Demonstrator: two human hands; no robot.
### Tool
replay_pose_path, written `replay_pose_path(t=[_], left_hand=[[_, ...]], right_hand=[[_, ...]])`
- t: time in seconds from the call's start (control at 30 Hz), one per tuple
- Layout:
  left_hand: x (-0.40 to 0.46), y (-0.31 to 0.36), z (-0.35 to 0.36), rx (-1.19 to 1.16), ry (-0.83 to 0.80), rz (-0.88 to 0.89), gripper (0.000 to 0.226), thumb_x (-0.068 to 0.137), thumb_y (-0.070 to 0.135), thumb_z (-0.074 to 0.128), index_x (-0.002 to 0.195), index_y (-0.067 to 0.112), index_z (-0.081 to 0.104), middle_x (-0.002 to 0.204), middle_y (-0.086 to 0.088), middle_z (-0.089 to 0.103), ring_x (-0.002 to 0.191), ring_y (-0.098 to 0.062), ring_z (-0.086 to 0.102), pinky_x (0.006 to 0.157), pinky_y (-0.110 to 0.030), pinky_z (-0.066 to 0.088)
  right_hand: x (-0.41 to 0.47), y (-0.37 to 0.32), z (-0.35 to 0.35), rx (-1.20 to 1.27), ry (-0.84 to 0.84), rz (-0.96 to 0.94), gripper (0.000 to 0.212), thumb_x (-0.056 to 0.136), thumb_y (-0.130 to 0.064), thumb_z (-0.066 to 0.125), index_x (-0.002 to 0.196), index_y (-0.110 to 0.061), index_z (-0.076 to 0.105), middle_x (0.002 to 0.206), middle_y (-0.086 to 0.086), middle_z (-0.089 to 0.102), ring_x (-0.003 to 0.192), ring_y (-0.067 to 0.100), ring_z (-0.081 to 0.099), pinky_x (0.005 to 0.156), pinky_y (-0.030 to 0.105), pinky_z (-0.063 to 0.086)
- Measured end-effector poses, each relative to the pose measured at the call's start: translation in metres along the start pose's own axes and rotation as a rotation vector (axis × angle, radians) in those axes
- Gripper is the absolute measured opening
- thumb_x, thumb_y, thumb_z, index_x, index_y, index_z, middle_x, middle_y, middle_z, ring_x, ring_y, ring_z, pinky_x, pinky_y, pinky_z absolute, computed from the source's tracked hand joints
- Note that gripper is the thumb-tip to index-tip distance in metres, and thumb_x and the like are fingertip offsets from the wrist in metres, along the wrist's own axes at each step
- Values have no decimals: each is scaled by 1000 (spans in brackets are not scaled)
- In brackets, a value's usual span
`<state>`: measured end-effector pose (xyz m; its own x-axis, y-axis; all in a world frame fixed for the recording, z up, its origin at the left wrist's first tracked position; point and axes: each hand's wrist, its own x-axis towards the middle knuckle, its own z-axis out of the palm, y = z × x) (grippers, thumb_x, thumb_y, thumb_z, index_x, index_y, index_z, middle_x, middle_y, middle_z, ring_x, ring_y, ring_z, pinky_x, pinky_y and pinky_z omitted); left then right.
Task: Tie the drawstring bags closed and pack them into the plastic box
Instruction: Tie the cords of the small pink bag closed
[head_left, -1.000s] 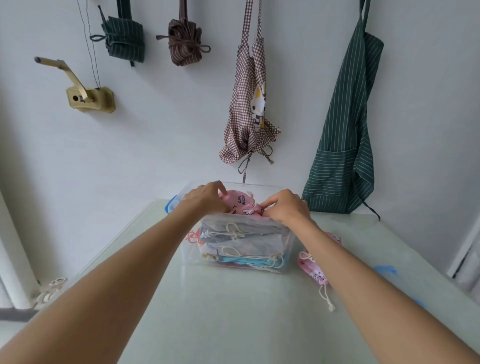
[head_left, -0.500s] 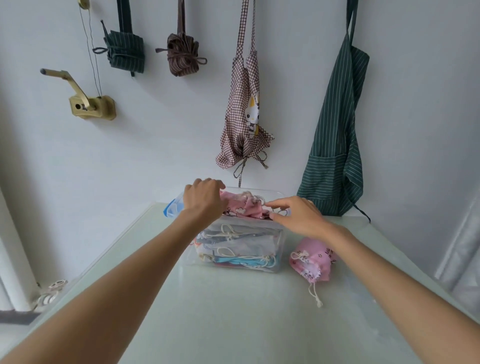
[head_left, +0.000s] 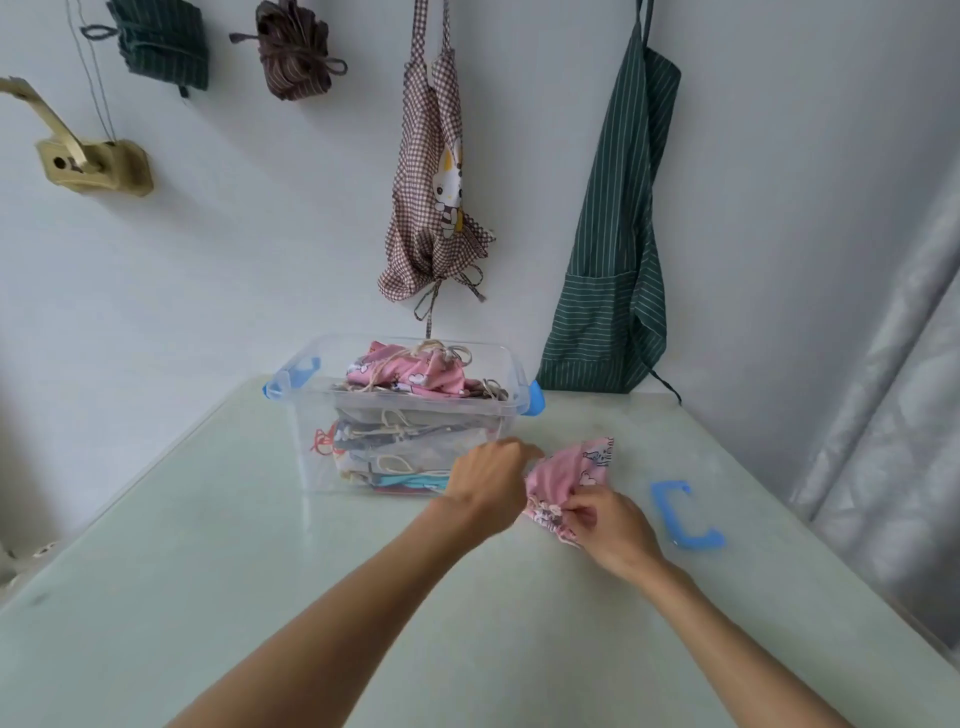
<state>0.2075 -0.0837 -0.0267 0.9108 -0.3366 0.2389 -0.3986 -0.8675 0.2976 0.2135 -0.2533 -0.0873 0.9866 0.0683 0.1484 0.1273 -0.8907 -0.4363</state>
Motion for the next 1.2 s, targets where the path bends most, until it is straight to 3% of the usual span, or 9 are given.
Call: replay_pose_path(t=[0.1,0.23,0.37,0.53,0.67,0.77,0.93,1.07,1.2], left_hand=[[-10,-7,19,74,-185,17,53,91,11,51,141,25,40,145,2,43,132,-24,41,102,-43,42],[-44,-9,33,104,-211,-28,40,91,43,55,128,29,52,135,4,53,124,-21,48,94,-33,41],[-88,-13,39,37,-109,-81,33,92,50,47,111,27,60,119,8,62,112,-21,55,80,-31,43],[-149,-17,29,-246,-85,-195,27,97,44,42,98,30,65,108,11,66,105,-18,58,82,-28,43],[-183,-12,25,-379,-45,-190,27,98,37,43,93,26,67,115,15,63,108,-13,57,91,-28,43],[-202,-6,18,-488,-2,-211,26,98,37,44,84,34,66,113,17,63,105,-7,59,89,-24,42],[-214,1,6,-769,61,-286,19,84,25,68,99,37,69,98,15,72,96,-2,66,88,-31,52],[-217,7,12,-627,25,-333,32,70,45,78,99,35,71,101,16,71,96,-1,64,86,-26,51],[-217,14,13,-404,25,-341,32,67,58,74,91,36,71,100,17,70,97,-8,63,81,-27,51]], right_hand=[[-14,-2,-2,-120,19,-26,19,90,-32,53,99,-31,70,101,-9,71,100,16,61,108,34,19],[-50,-10,-10,-9,-91,-161,19,86,-24,58,99,-23,72,98,-1,72,94,22,62,82,27,41],[-100,-19,-10,221,-110,-181,31,81,-22,65,111,-26,67,115,-10,65,110,10,57,91,22,43],[-155,-25,-7,73,64,224,52,77,-56,62,120,-28,53,120,-8,53,120,17,43,95,28,33],[-179,-34,-4,167,43,251,19,83,-49,61,89,-32,68,103,-7,57,106,18,50,87,28,36],[-190,-44,-4,431,55,230,15,84,-38,65,75,-26,66,79,-11,61,78,14,59,67,20,42],[-198,-59,-4,865,-44,321,26,80,-11,70,89,-18,47,94,0,65,58,10,66,53,19,45],[-207,-68,3,621,-116,304,57,69,-7,74,117,-21,47,114,0,57,84,11,56,71,24,46],[-213,-78,6,39,62,278,45,75,-40,68,115,-23,57,115,2,51,113,24,41,90,28,38]])
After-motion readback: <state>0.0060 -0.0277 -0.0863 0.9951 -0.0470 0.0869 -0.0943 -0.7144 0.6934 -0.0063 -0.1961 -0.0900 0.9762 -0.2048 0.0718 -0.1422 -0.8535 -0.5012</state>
